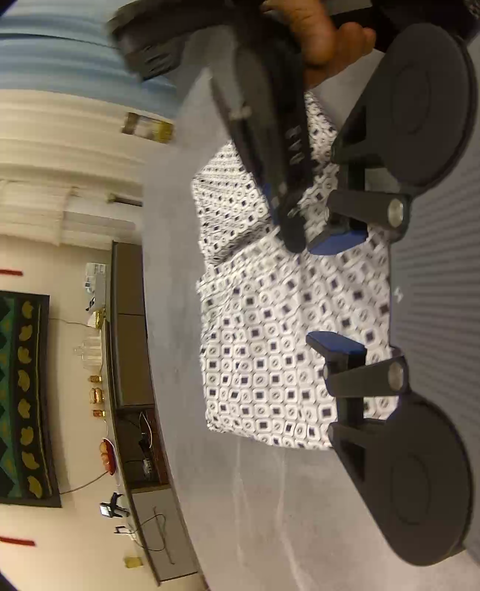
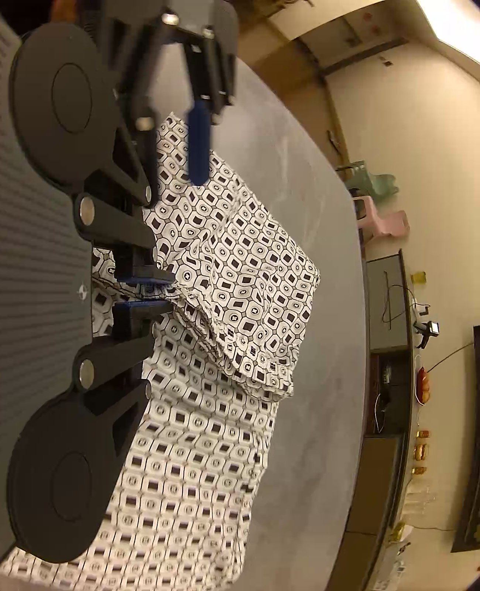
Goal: Fold clothes
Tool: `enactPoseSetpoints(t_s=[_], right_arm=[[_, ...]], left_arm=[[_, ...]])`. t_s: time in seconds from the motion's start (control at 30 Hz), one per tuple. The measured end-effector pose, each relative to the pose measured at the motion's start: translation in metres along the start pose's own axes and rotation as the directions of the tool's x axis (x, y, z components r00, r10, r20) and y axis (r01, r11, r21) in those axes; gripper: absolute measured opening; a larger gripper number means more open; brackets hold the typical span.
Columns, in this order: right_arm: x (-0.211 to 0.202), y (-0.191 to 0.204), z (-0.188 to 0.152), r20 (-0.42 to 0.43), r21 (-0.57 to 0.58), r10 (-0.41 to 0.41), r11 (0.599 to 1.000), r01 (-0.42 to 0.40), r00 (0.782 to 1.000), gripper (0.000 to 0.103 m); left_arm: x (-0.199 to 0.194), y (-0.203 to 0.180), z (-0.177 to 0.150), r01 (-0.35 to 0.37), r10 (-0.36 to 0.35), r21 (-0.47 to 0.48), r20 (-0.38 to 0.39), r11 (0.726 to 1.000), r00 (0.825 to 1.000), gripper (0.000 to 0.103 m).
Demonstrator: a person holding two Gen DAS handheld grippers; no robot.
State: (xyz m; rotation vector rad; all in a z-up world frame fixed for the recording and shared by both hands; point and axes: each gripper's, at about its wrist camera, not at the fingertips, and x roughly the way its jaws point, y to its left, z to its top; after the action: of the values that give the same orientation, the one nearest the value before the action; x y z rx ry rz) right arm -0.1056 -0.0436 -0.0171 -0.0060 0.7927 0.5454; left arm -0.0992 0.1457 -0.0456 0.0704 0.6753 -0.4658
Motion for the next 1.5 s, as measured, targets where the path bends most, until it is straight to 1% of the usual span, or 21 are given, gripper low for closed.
enactPoseSetpoints(t_s=[0.1, 0.2, 0.27, 0.3, 0.37, 0.4, 0.47, 0.53, 0.77, 0.83, 0.93, 0.97, 1.07, 1.1, 1.17, 1.23, 1.27, 1.3, 1.4, 1.43, 1.5], right_arm=[[0.009, -0.009, -0.009, -0.057, 0.009, -0.004, 1.000, 0.004, 0.998, 0.010], [-0.002, -0.019, -0.002, -0.041, 0.065, -0.002, 0.998, 0.005, 0.999, 0.023], [-0.013, -0.017, 0.010, 0.023, 0.038, -0.040, 0.999, 0.039, 0.999, 0.037], [-0.018, -0.015, 0.015, 0.054, 0.024, -0.056, 0.998, 0.054, 0.997, 0.037], [-0.016, -0.014, 0.022, 0.088, -0.021, -0.036, 0.999, 0.038, 0.995, 0.037], [-0.009, -0.016, 0.022, 0.077, -0.033, -0.014, 0.999, 0.017, 0.997, 0.037], [0.017, -0.024, 0.020, -0.022, -0.033, -0.046, 0.998, 0.045, 0.999, 0.037], [0.021, -0.014, 0.035, 0.002, -0.061, -0.036, 0.997, 0.036, 0.999, 0.043], [0.038, 0.021, 0.086, 0.081, -0.162, 0.002, 0.987, 0.011, 0.997, 0.043], [0.075, 0.034, 0.106, 0.053, -0.224, -0.001, 0.974, 0.012, 0.999, 0.043], [0.140, 0.038, 0.128, -0.068, -0.260, -0.028, 0.966, 0.009, 0.997, 0.042], [0.161, 0.038, 0.134, -0.108, -0.268, -0.038, 0.963, 0.008, 0.993, 0.045], [0.182, 0.033, 0.144, -0.124, -0.262, -0.006, 0.965, -0.027, 0.992, 0.049], [0.177, 0.026, 0.148, -0.130, -0.228, 0.012, 0.973, -0.042, 0.991, 0.049], [0.141, 0.007, 0.149, -0.059, -0.159, 0.035, 0.986, -0.044, 0.998, 0.049], [0.092, -0.018, 0.138, 0.023, -0.117, 0.057, 0.992, -0.054, 0.998, 0.049], [0.074, -0.030, 0.125, 0.038, -0.105, 0.052, 0.993, -0.048, 0.998, 0.050], [0.057, -0.043, 0.112, 0.049, -0.093, 0.046, 0.995, -0.041, 0.998, 0.051], [0.056, -0.073, 0.063, -0.079, -0.101, -0.012, 0.995, 0.004, 0.997, 0.051], [0.051, -0.080, 0.051, -0.079, -0.110, -0.034, 0.994, 0.025, 0.996, 0.051], [0.018, -0.097, 0.044, 0.019, -0.058, -0.017, 0.998, 0.018, 1.000, 0.051]], left_arm=[[0.015, 0.003, -0.003, -0.015, 0.015, 0.002, -0.062, 1.000, 0.998, 0.046], [0.025, 0.004, -0.011, -0.034, 0.036, 0.021, -0.113, 0.999, 0.993, 0.046], [0.027, 0.006, -0.013, -0.036, 0.039, 0.022, -0.123, 0.999, 0.992, 0.046], [0.027, 0.006, -0.013, -0.036, 0.039, 0.023, -0.125, 0.999, 0.991, 0.046], [0.029, 0.007, -0.011, -0.044, 0.047, 0.028, -0.130, 0.999, 0.990, 0.046], [0.029, 0.008, -0.011, -0.048, 0.052, 0.031, -0.131, 0.998, 0.990, 0.046], [0.028, 0.008, -0.011, -0.054, 0.057, 0.027, -0.131, 0.998, 0.990, 0.046], [0.025, 0.010, -0.012, -0.057, 0.058, 0.015, -0.128, 0.998, 0.990, 0.046], [0.030, 0.000, -0.011, -0.037, 0.043, 0.044, -0.132, 0.998, 0.990, 0.047], [0.030, -0.002, -0.012, -0.041, 0.048, 0.053, -0.130, 0.998, 0.990, 0.047], [0.029, 0.000, -0.012, -0.053, 0.060, 0.053, -0.130, 0.997, 0.990, 0.047], [0.028, 0.000, -0.013, -0.058, 0.064, 0.053, -0.130, 0.997, 0.989, 0.047], [0.027, 0.002, -0.010, -0.058, 0.063, 0.039, -0.130, 0.998, 0.990, 0.046], [0.026, 0.003, -0.009, -0.058, 0.061, 0.033, -0.122, 0.998, 0.991, 0.045], [0.022, 0.001, -0.006, -0.048, 0.050, 0.027, -0.098, 0.999, 0.994, 0.045], [0.017, -0.004, -0.003, -0.022, 0.024, 0.035, -0.063, 0.999, 0.998, 0.046], [0.021, -0.009, -0.003, -0.025, 0.029, 0.053, -0.076, 0.998, 0.997, 0.046], [0.028, -0.014, -0.004, -0.032, 0.039, 0.075, -0.100, 0.997, 0.994, 0.046], [0.042, -0.026, -0.001, -0.083, 0.098, 0.120, -0.129, 0.989, 0.987, 0.048], [0.038, -0.029, 0.004, -0.096, 0.109, 0.112, -0.118, 0.989, 0.987, 0.045], [0.027, -0.034, 0.016, -0.103, 0.110, 0.086, -0.076, 0.991, 0.991, 0.045]])
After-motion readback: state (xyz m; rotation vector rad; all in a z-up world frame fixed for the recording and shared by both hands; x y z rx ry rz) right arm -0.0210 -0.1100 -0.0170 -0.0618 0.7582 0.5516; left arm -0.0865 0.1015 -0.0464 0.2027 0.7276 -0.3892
